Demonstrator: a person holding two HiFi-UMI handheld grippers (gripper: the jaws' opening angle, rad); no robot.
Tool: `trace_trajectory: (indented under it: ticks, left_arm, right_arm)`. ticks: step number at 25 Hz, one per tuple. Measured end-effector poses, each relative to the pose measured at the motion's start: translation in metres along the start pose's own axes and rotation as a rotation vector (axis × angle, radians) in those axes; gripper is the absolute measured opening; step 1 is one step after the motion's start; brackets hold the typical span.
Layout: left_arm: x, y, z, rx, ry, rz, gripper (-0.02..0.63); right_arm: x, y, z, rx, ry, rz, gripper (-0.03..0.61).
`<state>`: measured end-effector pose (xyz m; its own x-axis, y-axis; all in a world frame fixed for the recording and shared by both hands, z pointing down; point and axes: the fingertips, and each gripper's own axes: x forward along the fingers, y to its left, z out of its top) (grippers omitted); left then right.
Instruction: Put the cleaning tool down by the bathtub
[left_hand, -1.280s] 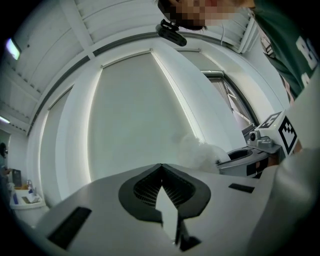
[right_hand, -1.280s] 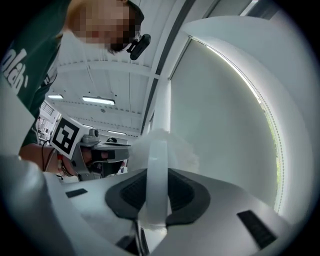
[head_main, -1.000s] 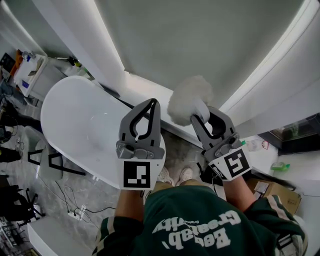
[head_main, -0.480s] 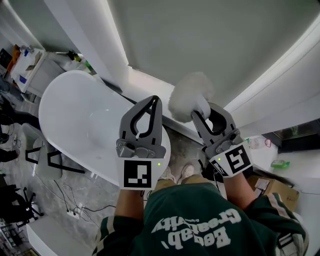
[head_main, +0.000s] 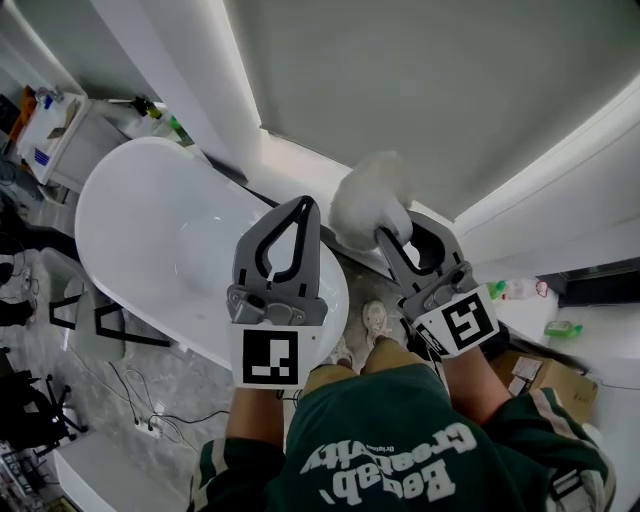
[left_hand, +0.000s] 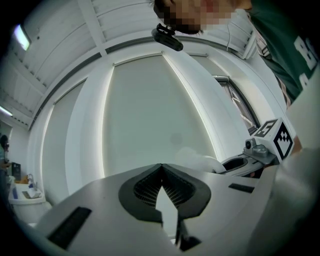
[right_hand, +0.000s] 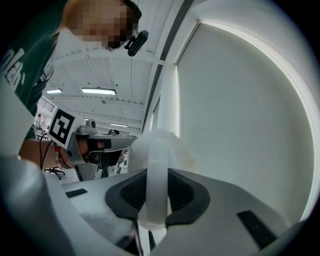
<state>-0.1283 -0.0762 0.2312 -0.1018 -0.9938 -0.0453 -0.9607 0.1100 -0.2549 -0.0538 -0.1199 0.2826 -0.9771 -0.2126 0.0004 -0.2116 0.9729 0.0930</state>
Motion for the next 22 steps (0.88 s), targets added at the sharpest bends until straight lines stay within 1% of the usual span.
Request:
trace_trajectory:
  ticks: [5,11,13,16,17,20,22]
  left_arm:
    - [0.005,0.012,-0.006,-0.013,0.003,0.026,0.003]
    - [0.027,0.026,-0.020,0.007,0.030,0.061,0.003]
    - [0.038,0.028,-0.025,0.008,0.038,0.075,0.003]
    - [0.058,0.033,-0.029,0.032,0.047,0.091,0.003]
    - [0.065,0.035,-0.033,0.030,0.054,0.100,0.003]
    - [0.083,0.042,-0.044,-0.012,0.053,0.124,0.003]
    - [0.093,0.045,-0.048,-0.012,0.049,0.130,0.003]
  right_arm:
    - [0.017,-0.003,-0.010,0.003,0.027,0.028,0.092]
    - [0.050,-0.017,-0.035,-0.023,0.076,0.075,0.092]
    - [0.061,-0.026,-0.045,-0.008,0.089,0.097,0.092]
    - [0.081,-0.042,-0.058,0.003,0.104,0.131,0.092]
    - [0.088,-0.047,-0.064,0.004,0.110,0.141,0.092]
    - [0.108,-0.063,-0.087,0.016,0.154,0.153,0.092]
    - [0.120,-0.071,-0.103,0.030,0.197,0.157,0.092]
